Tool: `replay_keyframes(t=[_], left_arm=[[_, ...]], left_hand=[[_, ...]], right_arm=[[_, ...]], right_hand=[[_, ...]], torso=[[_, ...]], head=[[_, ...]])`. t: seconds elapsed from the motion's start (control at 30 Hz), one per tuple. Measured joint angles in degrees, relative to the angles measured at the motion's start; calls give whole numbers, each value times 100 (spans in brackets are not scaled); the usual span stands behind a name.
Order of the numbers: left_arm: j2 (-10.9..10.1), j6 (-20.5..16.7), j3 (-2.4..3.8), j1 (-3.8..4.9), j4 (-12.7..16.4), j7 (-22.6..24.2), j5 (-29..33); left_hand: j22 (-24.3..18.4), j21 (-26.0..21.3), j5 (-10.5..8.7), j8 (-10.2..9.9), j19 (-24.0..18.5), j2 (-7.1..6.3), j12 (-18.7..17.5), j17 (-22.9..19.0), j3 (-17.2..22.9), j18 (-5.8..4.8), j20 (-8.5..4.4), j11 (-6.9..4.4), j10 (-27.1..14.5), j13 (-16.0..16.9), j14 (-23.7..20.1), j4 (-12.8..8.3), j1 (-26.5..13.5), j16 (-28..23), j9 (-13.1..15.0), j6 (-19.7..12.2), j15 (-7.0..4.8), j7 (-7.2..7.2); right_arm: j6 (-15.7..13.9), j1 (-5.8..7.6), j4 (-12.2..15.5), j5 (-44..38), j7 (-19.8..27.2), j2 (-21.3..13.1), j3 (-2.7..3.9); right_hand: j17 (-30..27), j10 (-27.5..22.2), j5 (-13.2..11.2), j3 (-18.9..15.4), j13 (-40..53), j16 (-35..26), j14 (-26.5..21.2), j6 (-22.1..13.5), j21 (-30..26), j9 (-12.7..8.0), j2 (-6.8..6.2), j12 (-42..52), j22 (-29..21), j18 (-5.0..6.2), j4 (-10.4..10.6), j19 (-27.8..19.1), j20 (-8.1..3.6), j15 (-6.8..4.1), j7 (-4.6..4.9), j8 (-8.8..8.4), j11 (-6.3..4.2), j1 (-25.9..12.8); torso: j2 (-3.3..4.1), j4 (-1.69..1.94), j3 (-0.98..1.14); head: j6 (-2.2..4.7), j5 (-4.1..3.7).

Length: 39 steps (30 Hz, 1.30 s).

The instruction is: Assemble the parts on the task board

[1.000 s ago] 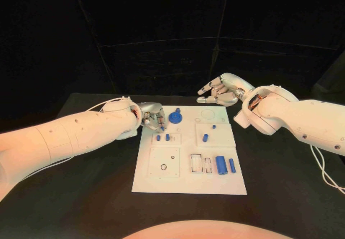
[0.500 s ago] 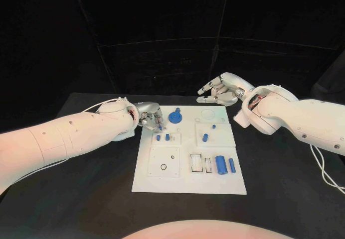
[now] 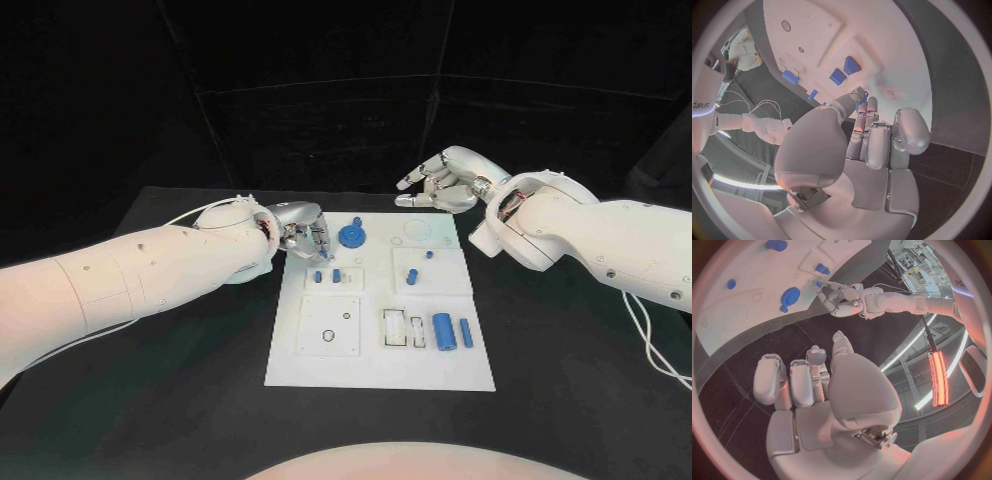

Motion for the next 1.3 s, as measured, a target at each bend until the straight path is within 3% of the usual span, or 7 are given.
replay_keyframes(t=[0.6, 1.3], left_arm=[[302, 85, 1, 0, -243, 13, -2], [362, 348, 7, 7, -323, 0, -3]], left_hand=[[2, 0, 0, 0, 0, 0, -27, -6, 0, 1, 0, 0, 0, 0, 0, 0, 0, 0, -1, 0, 0, 0], [1, 0, 0, -28, 0, 1, -27, -20, 0, 0, 1, 21, 20, 1, 0, 0, 1, 0, -14, -1, 0, -1]], right_arm=[[0, 0, -2, 0, 0, 25, 0], [1, 0, 0, 0, 0, 22, 0]], right_hand=[[0, 0, 0, 0, 0, 0, 0, 0, 0, 0, 0, 0, 0, 0, 0, 0, 0, 0, 0, 0, 0, 0], [0, 0, 0, 0, 0, 0, 0, 0, 0, 0, 0, 0, 0, 0, 0, 0, 0, 0, 0, 0, 0, 0]], torso=[[5, -9, -1], [-2, 1, -3]], head=[[-15, -10], [-35, -37]])
